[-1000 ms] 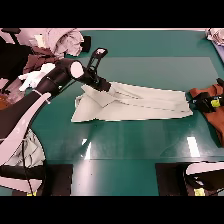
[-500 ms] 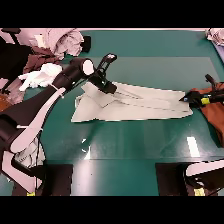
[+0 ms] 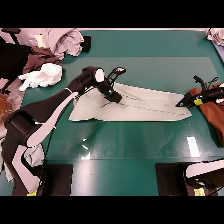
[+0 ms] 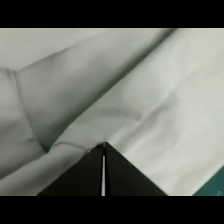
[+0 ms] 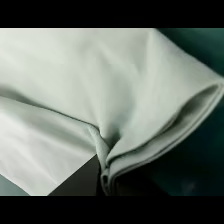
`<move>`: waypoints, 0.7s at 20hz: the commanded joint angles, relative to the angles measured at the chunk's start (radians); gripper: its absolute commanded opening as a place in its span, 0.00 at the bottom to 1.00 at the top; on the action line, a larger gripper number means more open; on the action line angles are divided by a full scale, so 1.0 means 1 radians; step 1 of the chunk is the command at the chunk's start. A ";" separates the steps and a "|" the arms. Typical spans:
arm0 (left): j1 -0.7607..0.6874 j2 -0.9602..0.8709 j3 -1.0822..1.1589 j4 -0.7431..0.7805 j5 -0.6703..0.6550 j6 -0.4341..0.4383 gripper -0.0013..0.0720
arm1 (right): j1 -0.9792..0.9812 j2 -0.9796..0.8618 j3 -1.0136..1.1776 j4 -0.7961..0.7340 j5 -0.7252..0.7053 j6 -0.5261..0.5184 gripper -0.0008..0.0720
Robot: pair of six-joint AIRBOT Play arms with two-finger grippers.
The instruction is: Fold the shirts.
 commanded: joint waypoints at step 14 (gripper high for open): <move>-0.006 -0.051 0.130 0.003 -0.068 -0.095 0.05 | 0.423 0.553 0.004 0.350 -0.005 0.486 0.03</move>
